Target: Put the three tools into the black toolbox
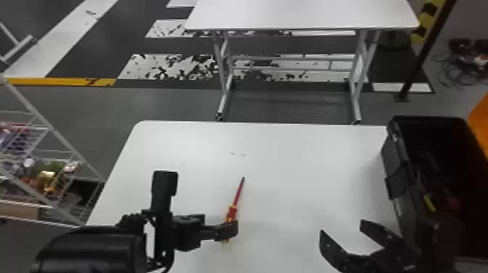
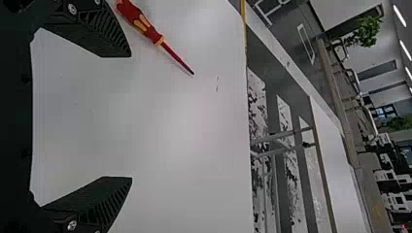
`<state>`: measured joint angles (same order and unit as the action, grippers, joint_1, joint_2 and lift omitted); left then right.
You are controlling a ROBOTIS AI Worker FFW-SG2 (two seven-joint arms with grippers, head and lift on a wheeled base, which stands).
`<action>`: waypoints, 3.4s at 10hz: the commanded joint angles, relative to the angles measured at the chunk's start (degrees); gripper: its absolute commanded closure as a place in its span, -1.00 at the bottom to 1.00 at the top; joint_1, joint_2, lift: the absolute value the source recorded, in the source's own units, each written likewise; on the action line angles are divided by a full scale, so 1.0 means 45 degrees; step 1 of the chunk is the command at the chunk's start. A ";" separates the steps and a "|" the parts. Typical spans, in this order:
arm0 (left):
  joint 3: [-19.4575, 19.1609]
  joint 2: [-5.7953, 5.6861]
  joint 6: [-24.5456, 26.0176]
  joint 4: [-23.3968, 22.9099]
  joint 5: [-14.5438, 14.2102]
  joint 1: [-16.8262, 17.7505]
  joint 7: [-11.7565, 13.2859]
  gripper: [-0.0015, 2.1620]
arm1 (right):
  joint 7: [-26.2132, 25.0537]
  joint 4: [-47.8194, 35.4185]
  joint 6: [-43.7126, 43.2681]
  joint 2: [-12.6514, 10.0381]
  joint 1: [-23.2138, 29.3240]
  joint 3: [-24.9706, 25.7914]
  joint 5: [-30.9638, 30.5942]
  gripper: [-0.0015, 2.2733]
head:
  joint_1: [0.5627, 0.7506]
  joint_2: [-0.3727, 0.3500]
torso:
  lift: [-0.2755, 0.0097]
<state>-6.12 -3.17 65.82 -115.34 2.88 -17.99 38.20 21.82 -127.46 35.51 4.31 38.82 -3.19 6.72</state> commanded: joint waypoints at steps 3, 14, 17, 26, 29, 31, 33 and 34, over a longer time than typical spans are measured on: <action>0.0364 0.0041 0.3411 -0.0130 0.0200 0.0814 -0.0072 -0.97 | -0.0005 -0.0073 0.0031 0.0000 0.0044 -0.0132 -0.0185 -0.91 | 0.41 0.35 | 0.57; 0.2591 0.0002 0.5379 0.1003 0.3579 0.2884 -0.1185 -0.96 | 0.0249 -0.0229 -0.1414 0.0039 0.0513 0.0688 0.0616 -0.91 | 0.41 0.41 | 0.57; 0.3099 0.0022 0.5379 0.2273 0.3696 0.3392 -0.1341 -0.97 | 0.0327 -0.0171 -0.1610 0.0059 0.0513 0.1138 0.0987 -0.91 | 0.41 0.30 | 0.57; 0.3392 0.0178 0.5379 0.3757 0.3540 0.4545 -0.1381 -0.91 | 0.0424 0.0005 -0.1844 0.0059 0.0435 0.1431 0.1319 -0.91 | 0.41 0.16 | 0.57; 0.3489 0.0334 0.5379 0.4441 0.3540 0.4935 -0.1459 -0.90 | 0.0464 0.0005 -0.2039 0.0059 0.0454 0.1528 0.1397 -0.91 | 0.41 0.13 | 0.57; 0.3548 0.0471 0.5379 0.4753 0.3637 0.5150 -0.1517 -0.87 | 0.0561 0.0025 -0.2117 0.0059 0.0454 0.1626 0.1553 -0.91 | 0.41 0.11 | 0.57; 0.3548 0.0451 0.5379 0.4812 0.3637 0.5209 -0.1420 -0.46 | 0.0600 0.0239 -0.2274 0.0059 0.0435 0.1782 0.1670 -0.91 | 0.41 0.08 | 0.57; 0.3548 0.0451 0.5379 0.4812 0.3657 0.5209 -0.1400 0.00 | 0.0600 0.0278 -0.2313 0.0059 0.0415 0.1802 0.1729 -0.91 | 0.41 0.06 | 0.57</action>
<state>9.85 -1.13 89.96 -93.67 19.31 5.44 31.92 24.52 -126.37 25.25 4.57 40.77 4.84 14.33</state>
